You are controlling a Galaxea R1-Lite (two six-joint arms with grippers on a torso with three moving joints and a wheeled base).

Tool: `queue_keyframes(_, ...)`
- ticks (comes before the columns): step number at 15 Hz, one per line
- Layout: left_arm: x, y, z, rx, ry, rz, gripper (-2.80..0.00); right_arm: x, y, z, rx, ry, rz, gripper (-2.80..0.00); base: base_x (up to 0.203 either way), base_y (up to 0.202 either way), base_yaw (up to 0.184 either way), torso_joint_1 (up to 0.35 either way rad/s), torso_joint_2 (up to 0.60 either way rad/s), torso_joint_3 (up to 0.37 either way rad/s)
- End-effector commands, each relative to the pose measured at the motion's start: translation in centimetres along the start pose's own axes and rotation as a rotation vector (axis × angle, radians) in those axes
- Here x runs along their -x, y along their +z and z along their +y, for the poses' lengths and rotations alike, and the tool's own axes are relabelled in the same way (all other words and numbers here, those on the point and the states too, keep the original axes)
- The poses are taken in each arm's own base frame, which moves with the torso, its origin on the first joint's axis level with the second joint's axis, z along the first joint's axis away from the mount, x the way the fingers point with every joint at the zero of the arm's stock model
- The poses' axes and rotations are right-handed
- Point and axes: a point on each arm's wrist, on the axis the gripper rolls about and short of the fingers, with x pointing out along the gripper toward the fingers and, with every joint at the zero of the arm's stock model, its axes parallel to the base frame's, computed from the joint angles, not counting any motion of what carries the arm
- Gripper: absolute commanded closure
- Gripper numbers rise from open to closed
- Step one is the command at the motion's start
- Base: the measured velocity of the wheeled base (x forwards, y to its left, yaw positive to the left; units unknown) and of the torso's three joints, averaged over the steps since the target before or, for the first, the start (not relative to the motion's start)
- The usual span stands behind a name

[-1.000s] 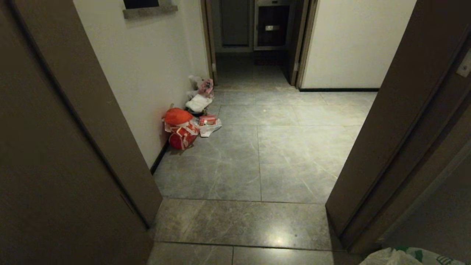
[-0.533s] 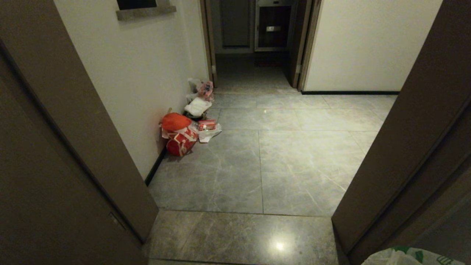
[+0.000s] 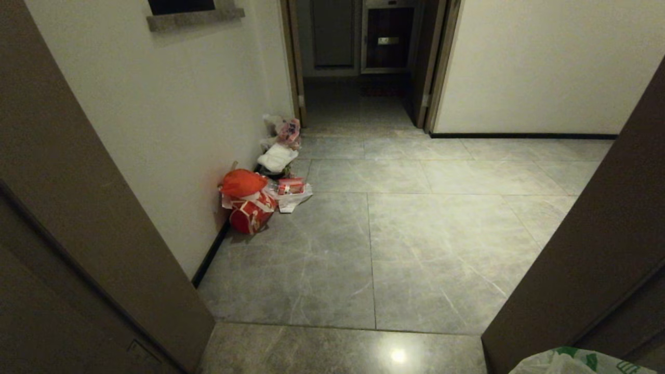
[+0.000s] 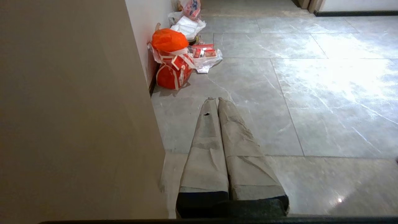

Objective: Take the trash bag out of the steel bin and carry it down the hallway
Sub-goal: Put the trash bag at the door

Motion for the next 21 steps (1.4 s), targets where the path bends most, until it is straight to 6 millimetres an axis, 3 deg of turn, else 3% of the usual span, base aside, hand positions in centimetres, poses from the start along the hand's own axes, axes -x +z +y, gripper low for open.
queue_keyframes(1,-0.01,-0.04,0.00,0.001,0.001,0.002,0.00,-0.01,-0.08,0.00,0.000,0.001,0.000,0.00,0.193,0.000,0.002,0.002,0.00,0.003)
queue_keyframes(21,-0.01,-0.04,0.00,0.001,0.001,0.002,0.00,-0.01,-0.08,-0.01,0.002,0.002,0.000,0.00,0.192,0.000,0.000,0.001,0.00,0.003)
